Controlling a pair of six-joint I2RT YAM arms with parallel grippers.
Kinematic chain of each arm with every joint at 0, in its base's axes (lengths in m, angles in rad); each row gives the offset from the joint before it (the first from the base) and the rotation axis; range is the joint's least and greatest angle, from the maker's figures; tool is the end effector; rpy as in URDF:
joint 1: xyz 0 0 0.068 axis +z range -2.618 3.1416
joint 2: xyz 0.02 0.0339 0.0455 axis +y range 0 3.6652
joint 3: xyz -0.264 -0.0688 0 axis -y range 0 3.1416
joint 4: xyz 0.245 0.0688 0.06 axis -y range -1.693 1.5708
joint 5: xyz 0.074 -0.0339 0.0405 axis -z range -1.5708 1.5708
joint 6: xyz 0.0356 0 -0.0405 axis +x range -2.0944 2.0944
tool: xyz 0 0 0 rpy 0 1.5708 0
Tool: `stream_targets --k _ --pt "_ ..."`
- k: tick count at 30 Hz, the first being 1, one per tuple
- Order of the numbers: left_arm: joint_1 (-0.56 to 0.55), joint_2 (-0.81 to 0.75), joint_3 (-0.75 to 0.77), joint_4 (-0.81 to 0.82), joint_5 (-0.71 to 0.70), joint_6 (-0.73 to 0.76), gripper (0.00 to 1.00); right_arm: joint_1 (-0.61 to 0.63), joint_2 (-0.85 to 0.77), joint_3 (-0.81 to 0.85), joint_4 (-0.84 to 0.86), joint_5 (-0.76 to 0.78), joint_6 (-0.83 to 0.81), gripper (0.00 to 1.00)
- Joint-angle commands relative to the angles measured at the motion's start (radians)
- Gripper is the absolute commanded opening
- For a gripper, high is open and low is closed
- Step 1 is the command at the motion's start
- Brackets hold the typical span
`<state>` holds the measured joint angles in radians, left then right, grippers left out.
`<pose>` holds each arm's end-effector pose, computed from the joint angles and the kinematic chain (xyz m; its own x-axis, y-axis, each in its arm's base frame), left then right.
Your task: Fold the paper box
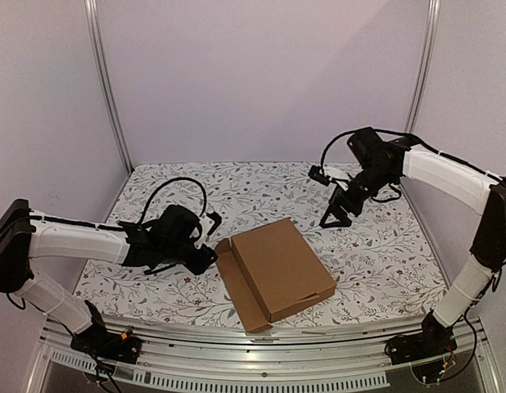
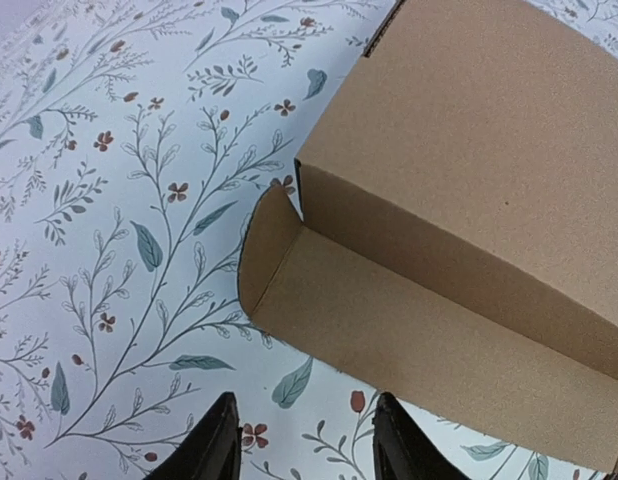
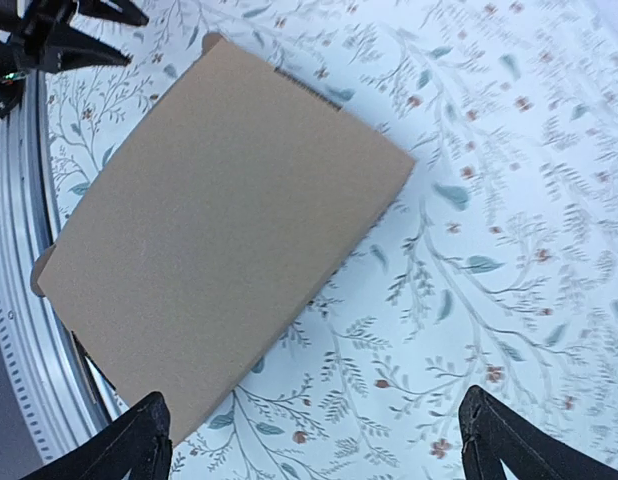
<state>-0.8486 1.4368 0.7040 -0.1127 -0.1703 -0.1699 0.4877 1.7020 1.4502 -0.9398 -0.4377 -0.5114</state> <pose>0.1892 -0.2056 0.1742 -0.6000 0.4290 -0.6752 0.5720 0.8202 0.0128 0.2987 0.1755 0.2736 -0.4401 -0.7352 -0.5155 -0.8926 0.4206 0.1622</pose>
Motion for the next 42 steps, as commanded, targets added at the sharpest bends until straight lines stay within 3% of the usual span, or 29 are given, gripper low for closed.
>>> stream_targets --k 1,4,11,16,26,29,34,39,42 --pt "0.048 0.07 0.028 0.064 0.029 0.08 0.45 -0.021 -0.27 0.078 0.08 0.156 0.024 0.99" --pt "0.084 0.122 0.082 0.059 0.118 0.114 0.43 -0.092 -0.296 0.067 0.027 0.013 0.16 0.99" --pt "0.124 0.17 0.01 0.259 0.227 0.148 0.4 -0.104 -0.393 -0.039 -0.129 -0.296 -0.01 0.88" --pt "0.139 0.251 -0.003 0.299 0.269 0.234 0.33 -0.083 -0.446 -0.122 -0.199 -0.29 -0.166 0.78" --pt "0.152 0.268 -0.023 0.326 0.276 0.221 0.22 -0.069 -0.47 -0.263 -0.104 -0.322 -0.132 0.72" --pt "0.154 0.184 -0.044 0.297 0.229 0.179 0.23 -0.069 -0.475 -0.272 -0.106 -0.335 -0.139 0.72" --pt "0.185 0.156 -0.009 0.192 0.104 0.124 0.41 -0.069 -0.475 -0.274 -0.1 -0.35 -0.155 0.72" --pt "0.212 0.297 0.096 0.139 0.203 0.147 0.41 -0.069 -0.479 -0.287 -0.099 -0.358 -0.156 0.72" --pt "0.212 0.322 0.099 0.16 0.235 0.164 0.33 -0.069 -0.49 -0.291 -0.107 -0.358 -0.157 0.72"
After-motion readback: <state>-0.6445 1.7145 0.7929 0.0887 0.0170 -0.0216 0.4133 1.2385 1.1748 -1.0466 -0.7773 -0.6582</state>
